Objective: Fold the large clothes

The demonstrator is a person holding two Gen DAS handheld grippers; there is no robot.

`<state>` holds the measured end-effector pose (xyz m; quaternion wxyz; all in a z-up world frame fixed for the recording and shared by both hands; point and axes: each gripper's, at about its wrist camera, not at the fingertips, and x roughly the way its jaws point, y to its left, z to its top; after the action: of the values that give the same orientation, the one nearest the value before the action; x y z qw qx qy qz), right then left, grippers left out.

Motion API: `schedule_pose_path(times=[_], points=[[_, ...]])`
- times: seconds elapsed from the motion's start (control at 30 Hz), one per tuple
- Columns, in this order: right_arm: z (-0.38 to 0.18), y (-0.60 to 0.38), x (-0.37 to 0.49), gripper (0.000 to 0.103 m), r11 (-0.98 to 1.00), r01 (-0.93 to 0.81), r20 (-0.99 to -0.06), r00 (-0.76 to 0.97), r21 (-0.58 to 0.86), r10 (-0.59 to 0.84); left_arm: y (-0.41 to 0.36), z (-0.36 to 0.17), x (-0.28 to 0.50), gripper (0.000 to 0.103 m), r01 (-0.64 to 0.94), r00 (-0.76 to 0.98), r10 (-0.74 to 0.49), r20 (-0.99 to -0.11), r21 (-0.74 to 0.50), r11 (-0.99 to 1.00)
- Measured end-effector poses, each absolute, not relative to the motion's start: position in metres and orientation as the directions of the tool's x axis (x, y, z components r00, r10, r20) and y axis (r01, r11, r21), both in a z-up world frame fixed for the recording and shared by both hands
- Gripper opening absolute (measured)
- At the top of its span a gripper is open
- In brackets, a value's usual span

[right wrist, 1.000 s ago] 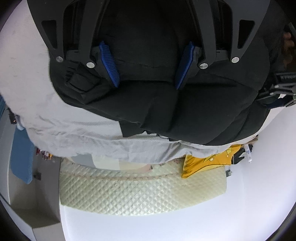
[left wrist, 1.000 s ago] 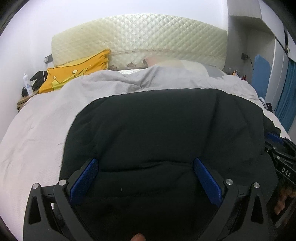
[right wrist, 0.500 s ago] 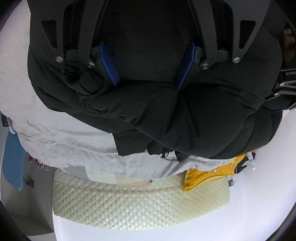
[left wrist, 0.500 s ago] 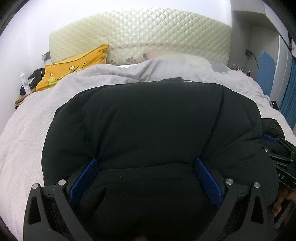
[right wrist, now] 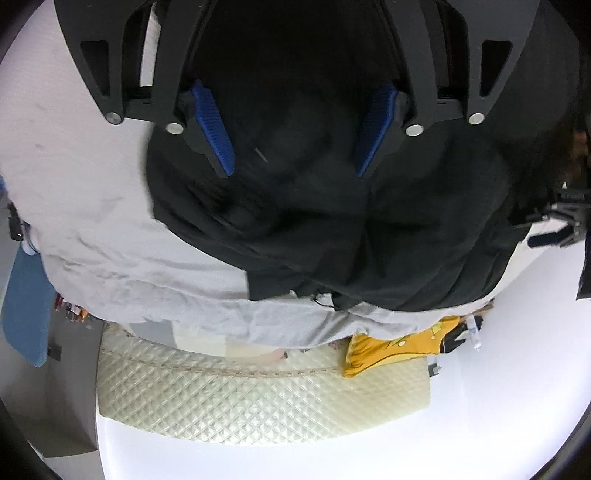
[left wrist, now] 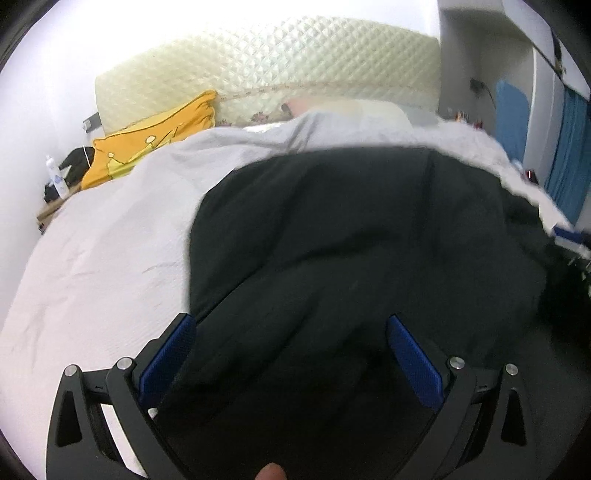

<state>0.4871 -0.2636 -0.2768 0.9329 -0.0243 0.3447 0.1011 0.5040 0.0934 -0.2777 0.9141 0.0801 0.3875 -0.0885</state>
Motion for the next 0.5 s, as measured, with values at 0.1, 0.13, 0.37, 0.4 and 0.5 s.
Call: schedule_pose_path(times=[0.1,0.13,0.37,0.4,0.5], points=[[-0.287,-0.282,0.473,0.087,0.985,-0.172,-0.689,0.713,0.009,0.13,0.107,-0.296,0.493,0.103,0.249,0.628,-0.034,-0.777,0.159,0.955],[-0.294,-0.285,0.472,0.087,0.986,-0.165,-0.711,0.694,0.002,0.117,0.113,-0.302,0.49,0.103,0.251,0.617,-0.021,-0.786,0.172,0.953],[-0.341,-0.278,0.489,0.087,0.982,-0.145,-0.789,0.614,-0.12,-0.006,0.128,-0.332,0.494,0.103,0.168,0.589,0.081,-0.804,0.22,0.961],[-0.339,-0.278,0.49,0.087,0.984,-0.127,-0.77,0.637,-0.123,-0.014,0.128,-0.33,0.496,0.103,0.145,0.605,0.095,-0.79,0.227,0.963],[-0.327,-0.287,0.491,0.087,0.994,-0.056,-0.715,0.699,-0.093,-0.028,0.137,-0.32,0.504,0.103,0.034,0.66,0.122,-0.741,0.192,0.981]])
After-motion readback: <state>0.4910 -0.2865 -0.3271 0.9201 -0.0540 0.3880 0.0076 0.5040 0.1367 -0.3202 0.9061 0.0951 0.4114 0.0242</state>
